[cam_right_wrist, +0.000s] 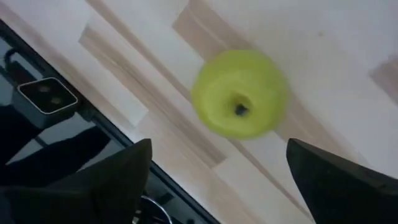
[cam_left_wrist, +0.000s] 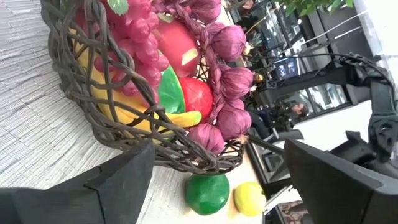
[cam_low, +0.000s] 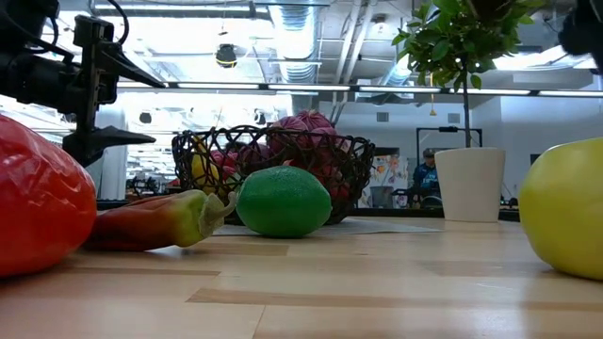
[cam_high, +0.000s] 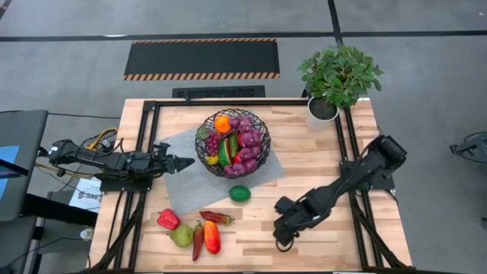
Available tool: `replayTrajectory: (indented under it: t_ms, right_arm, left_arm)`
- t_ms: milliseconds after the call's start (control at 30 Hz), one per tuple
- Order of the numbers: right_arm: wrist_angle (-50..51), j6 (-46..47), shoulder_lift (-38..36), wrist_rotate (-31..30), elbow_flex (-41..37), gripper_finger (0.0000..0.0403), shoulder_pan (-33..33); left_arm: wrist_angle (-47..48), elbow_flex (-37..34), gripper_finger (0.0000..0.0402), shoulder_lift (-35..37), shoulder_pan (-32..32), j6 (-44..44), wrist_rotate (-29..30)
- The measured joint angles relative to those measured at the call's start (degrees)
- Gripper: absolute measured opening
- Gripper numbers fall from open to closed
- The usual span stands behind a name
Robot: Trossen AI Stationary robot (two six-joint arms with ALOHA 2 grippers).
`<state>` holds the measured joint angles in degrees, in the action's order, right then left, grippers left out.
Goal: Build produce basket
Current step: Put the green apple into the wired basket
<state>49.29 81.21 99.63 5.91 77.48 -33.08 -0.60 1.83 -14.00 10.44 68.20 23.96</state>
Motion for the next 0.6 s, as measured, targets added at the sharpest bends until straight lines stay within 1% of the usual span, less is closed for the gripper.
replayTrajectory:
  t_ms: [133, 333, 467, 600]
  right_arm:
    - [-1.0, -0.3, 4.0, 0.1, 0.0, 0.0375, 0.2]
    - [-2.6, -0.7, 8.8, -0.1, 0.0, 0.0376, 1.1]
    - [-5.9, -2.5, 11.1, -0.1, 0.3, 0.0377, 1.5]
    - [-6.4, -2.7, 12.4, 0.0, 0.3, 0.0371, 2.2]
  left_arm:
    - [0.0, 0.0, 0.0346, -0.1, 0.0, 0.0, -0.8]
    - [0.0, 0.0, 0.0346, -0.1, 0.0, 0.0, -0.8]
    - [0.0, 0.0, 0.0346, -0.1, 0.0, 0.0, -0.8]
    - [0.0, 0.0, 0.0346, -0.1, 0.0, 0.0, -0.8]
